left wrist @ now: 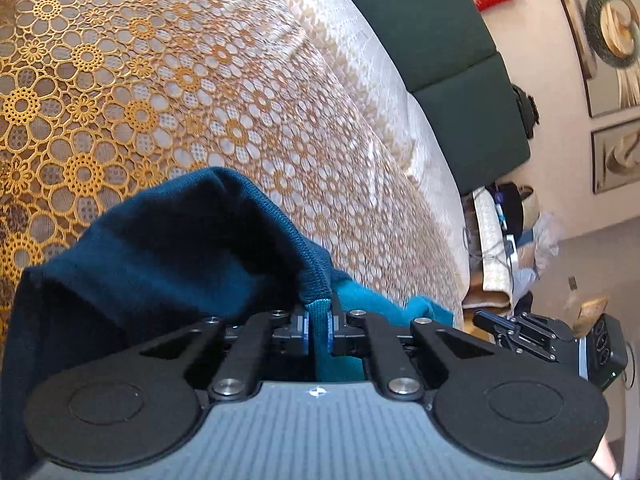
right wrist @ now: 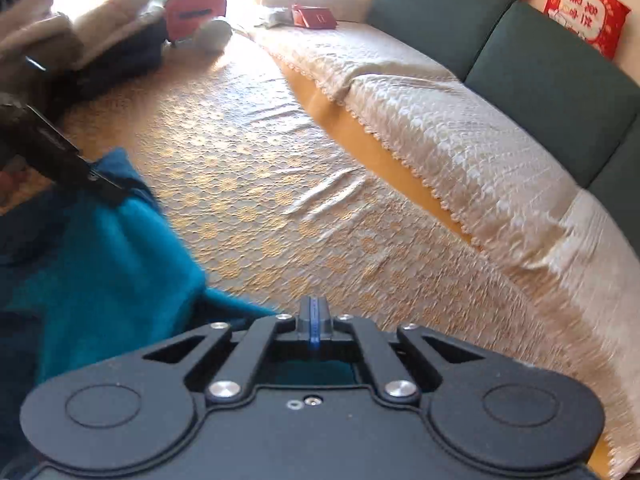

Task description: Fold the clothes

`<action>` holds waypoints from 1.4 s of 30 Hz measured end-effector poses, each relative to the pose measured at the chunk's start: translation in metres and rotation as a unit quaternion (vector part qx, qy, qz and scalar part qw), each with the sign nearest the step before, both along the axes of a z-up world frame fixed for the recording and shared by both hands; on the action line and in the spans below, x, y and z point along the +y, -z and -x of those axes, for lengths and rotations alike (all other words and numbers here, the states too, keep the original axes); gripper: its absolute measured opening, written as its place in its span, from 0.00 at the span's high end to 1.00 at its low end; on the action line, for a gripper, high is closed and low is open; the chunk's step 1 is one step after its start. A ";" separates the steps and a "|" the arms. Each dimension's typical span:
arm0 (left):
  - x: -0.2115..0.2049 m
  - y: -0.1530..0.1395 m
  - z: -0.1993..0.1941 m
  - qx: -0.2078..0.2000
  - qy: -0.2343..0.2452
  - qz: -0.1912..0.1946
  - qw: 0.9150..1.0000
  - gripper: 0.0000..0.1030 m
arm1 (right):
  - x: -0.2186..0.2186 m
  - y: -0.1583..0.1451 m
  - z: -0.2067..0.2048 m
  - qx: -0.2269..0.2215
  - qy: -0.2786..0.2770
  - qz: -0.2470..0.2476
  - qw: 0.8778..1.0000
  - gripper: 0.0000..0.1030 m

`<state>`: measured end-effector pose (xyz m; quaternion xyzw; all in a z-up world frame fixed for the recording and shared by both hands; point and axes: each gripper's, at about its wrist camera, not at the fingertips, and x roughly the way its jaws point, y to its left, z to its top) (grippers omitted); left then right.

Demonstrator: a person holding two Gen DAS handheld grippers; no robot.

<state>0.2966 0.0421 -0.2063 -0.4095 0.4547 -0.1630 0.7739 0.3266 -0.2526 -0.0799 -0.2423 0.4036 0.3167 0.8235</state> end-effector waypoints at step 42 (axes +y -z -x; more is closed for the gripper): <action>0.002 -0.022 0.048 -0.024 0.054 0.001 0.998 0.94 | 0.075 0.024 -0.011 0.113 -0.087 0.032 0.989 0.00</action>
